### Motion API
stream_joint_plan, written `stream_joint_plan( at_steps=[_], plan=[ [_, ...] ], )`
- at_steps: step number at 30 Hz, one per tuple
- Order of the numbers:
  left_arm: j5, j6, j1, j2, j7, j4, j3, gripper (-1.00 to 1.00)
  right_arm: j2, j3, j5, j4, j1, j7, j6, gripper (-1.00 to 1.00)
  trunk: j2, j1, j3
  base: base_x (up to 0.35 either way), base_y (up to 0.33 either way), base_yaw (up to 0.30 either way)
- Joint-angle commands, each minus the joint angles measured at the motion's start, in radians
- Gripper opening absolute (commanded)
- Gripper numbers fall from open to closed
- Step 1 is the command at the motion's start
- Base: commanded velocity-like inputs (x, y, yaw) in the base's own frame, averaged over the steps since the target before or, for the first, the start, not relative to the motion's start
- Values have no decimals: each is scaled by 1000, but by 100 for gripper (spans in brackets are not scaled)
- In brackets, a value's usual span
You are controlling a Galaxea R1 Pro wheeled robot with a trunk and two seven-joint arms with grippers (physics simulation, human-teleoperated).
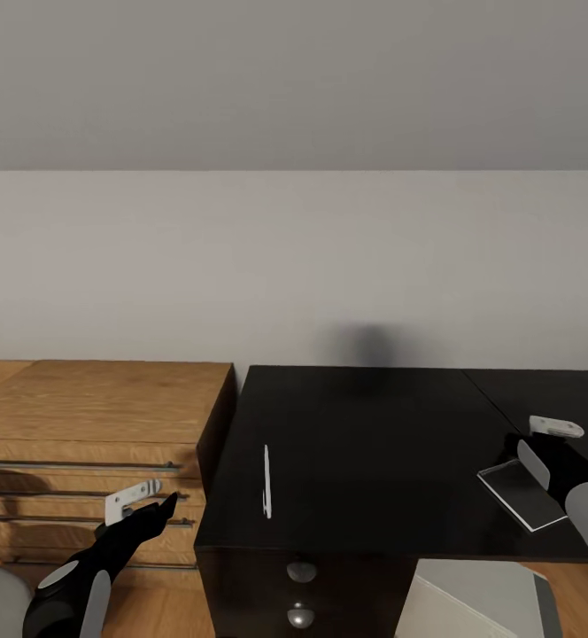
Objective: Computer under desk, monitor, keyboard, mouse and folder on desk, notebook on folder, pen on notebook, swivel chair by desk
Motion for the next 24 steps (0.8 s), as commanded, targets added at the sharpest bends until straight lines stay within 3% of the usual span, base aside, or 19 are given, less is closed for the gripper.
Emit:
stream_joint_plan(
  at_steps=[1, 9, 14, 24],
  plan=[
    [6, 6, -1, -1, -4, -1, 3, 100, -1, 8, -16, 33, 1, -3, 9, 100, 0, 0, -1, 0, 0, 0],
    [6, 6, -1, -2, -4, -1, 3, 100, -1, 8, -16, 35, 1, -2, 9, 100, 0, 0, -1, 0, 0, 0],
    [6, 6, -1, -2, -4, -1, 3, 100, -1, 8, -16, 35, 1, -2, 9, 100, -35, 19, -17, 0, 0, 0],
    [5, 8, -1, -2, -6, -1, 3, 100, 0, 8, -16, 35, 1, 0, 9, 100, -35, 19, -17, 0, 0, 0]
  ],
)
